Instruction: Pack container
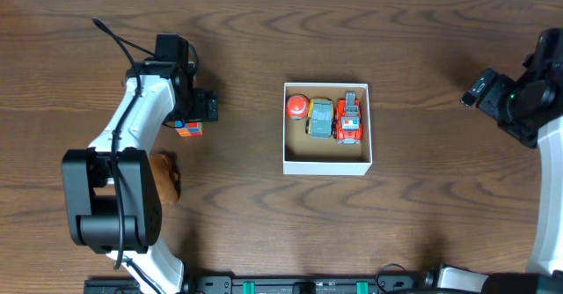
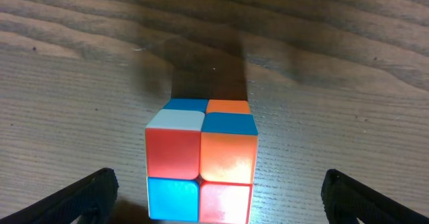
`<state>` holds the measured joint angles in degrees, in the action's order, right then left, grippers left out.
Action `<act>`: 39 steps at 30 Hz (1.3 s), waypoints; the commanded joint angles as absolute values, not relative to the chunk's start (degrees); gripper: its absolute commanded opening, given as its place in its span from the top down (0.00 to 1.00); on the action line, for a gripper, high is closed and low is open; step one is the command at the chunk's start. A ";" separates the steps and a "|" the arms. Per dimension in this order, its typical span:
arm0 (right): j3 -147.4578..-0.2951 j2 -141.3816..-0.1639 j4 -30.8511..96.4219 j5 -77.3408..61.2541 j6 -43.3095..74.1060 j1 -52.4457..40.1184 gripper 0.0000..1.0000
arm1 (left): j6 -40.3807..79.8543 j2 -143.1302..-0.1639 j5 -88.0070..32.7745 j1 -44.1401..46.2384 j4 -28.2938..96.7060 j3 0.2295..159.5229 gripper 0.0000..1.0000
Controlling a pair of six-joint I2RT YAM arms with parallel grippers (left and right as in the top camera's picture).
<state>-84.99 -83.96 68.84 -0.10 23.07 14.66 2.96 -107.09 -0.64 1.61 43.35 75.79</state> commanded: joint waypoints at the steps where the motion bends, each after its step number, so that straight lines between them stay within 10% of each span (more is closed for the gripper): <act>1: -84.58 -85.41 69.23 -0.40 21.71 14.94 0.01 | 2.61 -108.33 0.71 1.30 43.33 76.20 0.02; 15: -84.58 -87.18 69.89 -0.49 21.08 14.94 0.01 | 2.63 -112.16 0.69 1.30 42.72 76.20 0.00; 39: -84.58 -87.18 69.91 -0.49 20.88 14.94 0.01 | 2.68 -109.91 0.67 1.80 43.48 76.60 0.81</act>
<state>-84.90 -86.87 69.69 -0.27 21.80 14.66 2.79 -111.74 0.21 1.61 42.85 75.81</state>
